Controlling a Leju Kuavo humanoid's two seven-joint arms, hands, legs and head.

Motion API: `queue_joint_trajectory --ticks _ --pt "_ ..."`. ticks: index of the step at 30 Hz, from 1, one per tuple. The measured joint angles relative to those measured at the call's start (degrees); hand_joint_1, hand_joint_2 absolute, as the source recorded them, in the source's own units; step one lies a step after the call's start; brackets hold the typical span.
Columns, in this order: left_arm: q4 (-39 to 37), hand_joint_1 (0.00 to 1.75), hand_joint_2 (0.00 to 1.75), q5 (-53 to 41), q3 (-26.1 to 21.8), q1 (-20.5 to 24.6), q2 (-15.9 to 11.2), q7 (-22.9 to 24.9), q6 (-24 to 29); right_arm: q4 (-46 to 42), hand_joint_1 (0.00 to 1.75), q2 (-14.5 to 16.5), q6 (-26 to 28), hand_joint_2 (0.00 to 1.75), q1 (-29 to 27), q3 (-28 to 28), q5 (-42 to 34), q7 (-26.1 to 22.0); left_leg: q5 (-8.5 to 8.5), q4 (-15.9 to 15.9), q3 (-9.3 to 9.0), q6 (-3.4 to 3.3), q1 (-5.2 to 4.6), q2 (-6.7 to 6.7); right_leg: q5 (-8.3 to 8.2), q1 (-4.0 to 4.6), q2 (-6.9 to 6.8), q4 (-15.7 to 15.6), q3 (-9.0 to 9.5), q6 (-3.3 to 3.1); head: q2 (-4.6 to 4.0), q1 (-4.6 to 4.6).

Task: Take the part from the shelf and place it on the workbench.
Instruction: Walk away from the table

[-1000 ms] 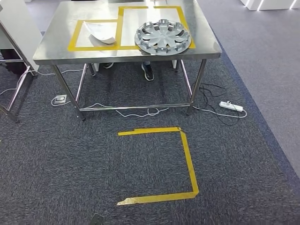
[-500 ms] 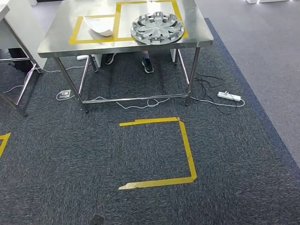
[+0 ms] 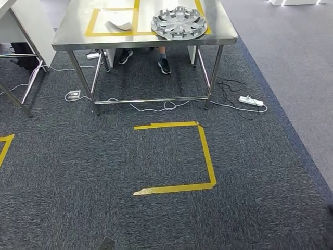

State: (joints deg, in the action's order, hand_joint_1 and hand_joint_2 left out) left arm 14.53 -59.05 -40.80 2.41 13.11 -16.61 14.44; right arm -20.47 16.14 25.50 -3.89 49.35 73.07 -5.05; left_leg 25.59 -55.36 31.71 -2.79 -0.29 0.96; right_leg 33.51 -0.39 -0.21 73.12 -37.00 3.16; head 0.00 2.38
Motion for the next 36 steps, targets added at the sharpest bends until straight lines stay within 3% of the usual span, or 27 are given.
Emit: queue_joint_trajectory --ticks 2,4,6,8,9,10,12,13,14,15,16,18,20,21,23,25,27,31,36 --pt "0.00 0.00 0.00 -0.08 -0.11 0.04 0.01 -0.01 -0.01 0.07 0.00 -0.04 0.03 0.00 0.09 0.43 0.62 -0.13 -1.31 -0.63 2.00 0.44 0.04 0.00 -3.28 -0.30 0.00 -5.32 5.33 0.14 0.00 -0.01" --pt "0.00 0.00 0.00 -0.21 -0.33 0.11 0.01 -0.08 0.00 0.13 0.00 -0.06 0.03 0.00 0.44 0.80 1.02 -0.26 -2.42 -1.48 3.48 1.02 -0.09 -0.04 -2.11 -0.42 0.10 -14.61 11.85 -0.10 0.00 0.05" --pt "0.00 0.00 0.00 -0.31 -0.57 0.21 -0.01 -0.18 0.01 0.26 0.00 -0.07 0.07 0.00 0.82 1.18 1.33 -0.37 -3.76 -1.85 4.38 1.56 -0.20 -0.04 -0.34 -0.21 0.21 -19.45 14.19 -0.87 0.00 0.03" --pt "0.00 0.00 0.00 -0.36 -0.77 0.19 -0.03 -0.23 0.01 0.43 0.00 -0.06 0.09 0.00 0.80 1.59 1.67 -0.35 -4.11 -2.07 5.07 2.05 0.01 -0.11 -0.74 -0.17 0.03 -19.51 13.10 -1.99 0.00 -0.02" --pt "0.00 0.00 0.00 -0.36 -0.86 0.08 -0.03 -0.24 0.01 0.49 0.00 -0.05 0.09 0.00 0.74 1.84 1.85 -0.20 -2.67 -3.12 5.54 2.36 0.13 -0.18 -1.20 -0.19 -0.12 -19.47 12.52 -2.53 0.00 -0.03" --pt "0.00 0.00 0.00 -0.36 -0.96 -0.02 -0.04 -0.24 0.01 0.54 0.00 -0.05 0.07 0.00 0.71 2.09 2.08 -0.03 -0.26 -5.18 6.22 2.64 0.22 -0.25 -1.74 -0.24 -0.26 -19.50 11.87 -3.00 0.00 -0.09" --pt "0.00 0.00 0.00 -0.36 -1.13 -0.13 -0.05 -0.24 0.03 0.55 0.00 -0.05 -0.10 0.00 0.72 2.63 2.66 0.23 5.68 -12.44 7.89 3.06 0.30 -0.34 -3.03 -0.12 -0.36 -19.44 10.32 -3.47 0.00 -0.22" --pt "0.00 0.00 0.00 -0.36 -1.22 -0.12 -0.06 -0.25 0.05 0.55 0.00 -0.05 -0.25 0.00 0.72 2.85 3.01 0.25 7.22 -15.99 8.37 3.13 0.31 -0.36 -3.67 -0.03 -0.38 -19.37 9.48 -3.52 0.00 -0.26" --pt "0.00 0.00 0.00 -0.36 -1.31 -0.12 -0.07 -0.27 0.07 0.54 0.00 -0.05 -0.41 0.00 0.72 3.09 3.33 0.25 7.42 -18.42 8.24 3.07 0.31 -0.37 -4.27 0.09 -0.40 -19.25 8.76 -3.52 0.00 -0.27" --pt "0.00 0.00 0.00 -0.37 -1.37 -0.13 -0.07 -0.29 0.07 0.54 0.00 -0.04 -0.58 0.00 0.72 3.33 3.65 0.25 6.39 -18.92 7.25 2.91 0.30 -0.39 -4.78 0.20 -0.40 -19.08 8.11 -3.49 0.00 -0.29" --pt "0.00 0.00 0.00 -0.39 -1.40 -0.14 -0.07 -0.32 0.08 0.54 0.00 -0.03 -0.74 0.00 0.72 3.61 3.93 0.23 4.79 -17.35 5.32 2.61 0.24 -0.40 -5.22 0.32 -0.39 -18.88 7.57 -3.44 0.00 -0.30" --pt "0.01 0.00 0.00 -0.47 -1.47 -0.10 -0.08 -0.35 0.10 0.52 0.00 0.12 -0.99 0.00 0.75 4.16 4.56 0.19 2.91 -9.66 -0.66 1.58 -0.05 -0.46 -5.96 0.59 -0.36 -18.48 6.75 -3.25 0.00 -0.28" --pt "0.02 0.00 0.00 -0.57 -1.69 -0.03 -0.08 -0.39 0.11 0.44 0.00 0.33 -1.10 0.00 0.83 4.68 5.32 0.07 3.41 -2.88 -4.98 0.67 -0.32 -0.47 -6.65 0.80 -0.41 -18.23 6.13 -2.81 0.00 -0.26" --pt "0.02 0.00 0.00 -0.67 -1.83 0.03 -0.07 -0.40 0.12 0.39 0.00 0.45 -1.14 0.00 0.86 4.97 5.68 -0.03 4.10 -0.98 -5.75 0.52 -0.34 -0.45 -6.84 0.93 -0.48 -18.08 5.77 -2.61 0.00 -0.27" --pt "0.02 0.00 0.00 -0.86 -2.09 0.03 0.01 -0.41 0.10 0.29 0.00 0.55 -1.21 0.00 0.89 5.61 6.16 -0.22 4.77 0.56 -5.80 1.44 -0.28 -0.49 -6.73 0.96 -0.57 -17.94 4.97 -3.54 0.01 -0.22" --pt "0.02 0.00 0.00 -0.95 -2.24 -0.17 0.05 -0.40 0.07 0.22 0.00 0.58 -1.25 0.00 0.90 6.15 6.31 -0.28 4.78 0.95 -5.57 1.68 -0.40 -0.53 -6.80 0.88 -0.53 -17.95 4.26 -4.08 0.01 -0.16" --pt "0.02 0.00 0.00 -0.96 -2.34 -0.27 0.07 -0.38 0.04 0.16 0.00 0.58 -1.26 0.00 0.91 6.64 6.38 -0.27 4.48 0.88 -5.38 0.87 -0.67 -0.52 -7.46 0.66 -0.43 -18.12 4.07 -3.25 0.00 -0.22" --pt "0.02 0.00 0.00 -0.97 -2.43 -0.17 0.10 -0.27 0.03 -0.01 0.00 0.58 -1.26 0.00 0.89 7.21 6.45 -0.20 4.01 0.65 -4.90 0.44 -0.98 -0.38 -8.88 0.34 -0.16 -18.28 4.27 -2.22 0.00 -0.23" --pt "0.02 0.00 0.00 -0.98 -2.54 -0.15 0.11 -0.24 0.03 -0.06 0.00 0.61 -1.26 0.00 0.91 7.56 6.45 -0.18 3.95 0.53 -4.78 0.33 -1.07 -0.36 -8.99 0.26 -0.13 -18.28 4.17 -2.02 0.00 -0.24"
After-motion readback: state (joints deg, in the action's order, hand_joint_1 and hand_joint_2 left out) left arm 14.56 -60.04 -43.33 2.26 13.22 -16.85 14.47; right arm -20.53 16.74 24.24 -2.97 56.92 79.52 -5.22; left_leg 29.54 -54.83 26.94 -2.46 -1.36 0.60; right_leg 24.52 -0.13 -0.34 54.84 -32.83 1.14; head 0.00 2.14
